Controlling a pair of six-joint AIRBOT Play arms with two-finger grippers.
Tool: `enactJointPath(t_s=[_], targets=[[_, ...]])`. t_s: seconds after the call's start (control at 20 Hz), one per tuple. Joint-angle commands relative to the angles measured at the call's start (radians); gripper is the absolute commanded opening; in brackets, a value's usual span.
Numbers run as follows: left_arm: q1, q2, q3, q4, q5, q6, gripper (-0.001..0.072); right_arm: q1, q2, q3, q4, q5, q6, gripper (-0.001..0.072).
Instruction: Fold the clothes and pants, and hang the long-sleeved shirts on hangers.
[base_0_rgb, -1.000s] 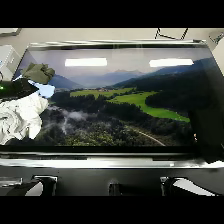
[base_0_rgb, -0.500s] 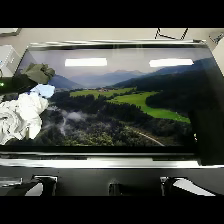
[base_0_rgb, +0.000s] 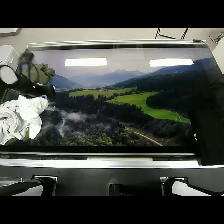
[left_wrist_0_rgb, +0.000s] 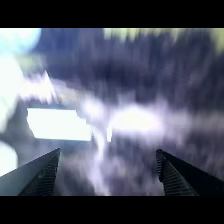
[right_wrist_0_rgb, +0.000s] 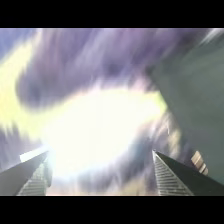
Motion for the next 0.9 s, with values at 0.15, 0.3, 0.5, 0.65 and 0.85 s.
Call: enactJointPath(t_s=[0.15,0.3,0.5,0.65,0.85], targets=[[-0.014,0.068,-0.157,-0.044,0.084,-0.013,0.0718,0.151,0.006,-0.209,-0.071,0.085,-0.069,0.0694],[-0.014,0.065,-0.156,-0.044,0.085,-0.013,0.0719,0.148,0.006,-0.209,-0.070,0.085,-0.069,0.0694],[-0.014,0.065,-0.156,-0.044,0.085,-0.012,0.0719,0.148,0.006,-0.209,-0.070,0.085,-0.069,0.0694],[-0.014,0.065,-0.156,-0.044,0.085,-0.013,0.0719,0.148,0.006,-0.209,-0.070,0.085,-0.069,0.0694],[-0.014,0.065,-0.156,-0.044,0.085,-0.012,0.0718,0.148,0.006,-0.209,-0.070,0.086,-0.069,0.0694]])
